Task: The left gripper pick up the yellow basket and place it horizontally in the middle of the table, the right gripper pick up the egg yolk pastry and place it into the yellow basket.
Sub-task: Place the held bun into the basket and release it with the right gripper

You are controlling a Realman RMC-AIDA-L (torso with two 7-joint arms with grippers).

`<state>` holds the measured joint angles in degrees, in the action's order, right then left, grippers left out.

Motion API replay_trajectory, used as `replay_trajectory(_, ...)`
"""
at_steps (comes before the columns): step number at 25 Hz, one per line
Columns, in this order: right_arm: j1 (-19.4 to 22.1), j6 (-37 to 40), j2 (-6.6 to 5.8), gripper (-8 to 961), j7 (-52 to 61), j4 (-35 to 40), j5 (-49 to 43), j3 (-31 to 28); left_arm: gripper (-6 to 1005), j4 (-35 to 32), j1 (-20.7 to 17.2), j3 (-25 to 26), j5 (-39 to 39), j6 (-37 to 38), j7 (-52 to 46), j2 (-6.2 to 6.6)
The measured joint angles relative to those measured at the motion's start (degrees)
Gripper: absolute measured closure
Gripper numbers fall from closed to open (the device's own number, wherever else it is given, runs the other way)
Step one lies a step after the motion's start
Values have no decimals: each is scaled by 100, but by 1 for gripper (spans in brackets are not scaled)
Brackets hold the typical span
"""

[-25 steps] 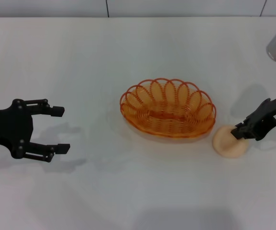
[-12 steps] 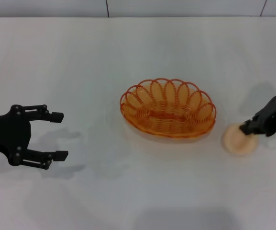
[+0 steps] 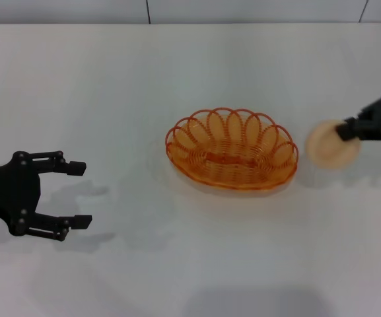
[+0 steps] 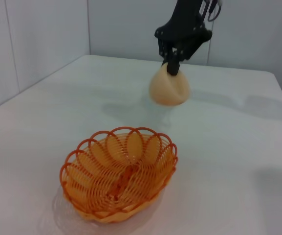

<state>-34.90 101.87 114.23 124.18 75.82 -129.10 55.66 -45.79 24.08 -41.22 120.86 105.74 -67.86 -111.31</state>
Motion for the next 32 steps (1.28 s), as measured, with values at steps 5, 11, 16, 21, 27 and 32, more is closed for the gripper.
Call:
replay_trajectory(5,25,-205,111,895,-292,-133,771,178,109,0,0,-10,0,6,0,-15)
replay_trajectory(11,188,-1483,135,886,-1041,-909,1879,999,109,-6,22,-26,-1,98,-7,-22)
replay_trajectory(16,289,-2224,147,879,-1848,-1386,2622,1652,110,-9,0,-27,-2,98,-26,-23)
replay_trajectory(21,296,-2517,161,871,-2735,-2003,3256,1890,110,14,21,-26,1,71,-42,-23)
replay_trajectory(27,276,-2926,170,862,-3239,-2416,3370,2042,110,34,36,-26,6,35,-34,-27)
replay_trajectory(32,298,-3392,169,855,-3384,-2500,3391,2358,109,42,36,-26,8,25,-36,-30)
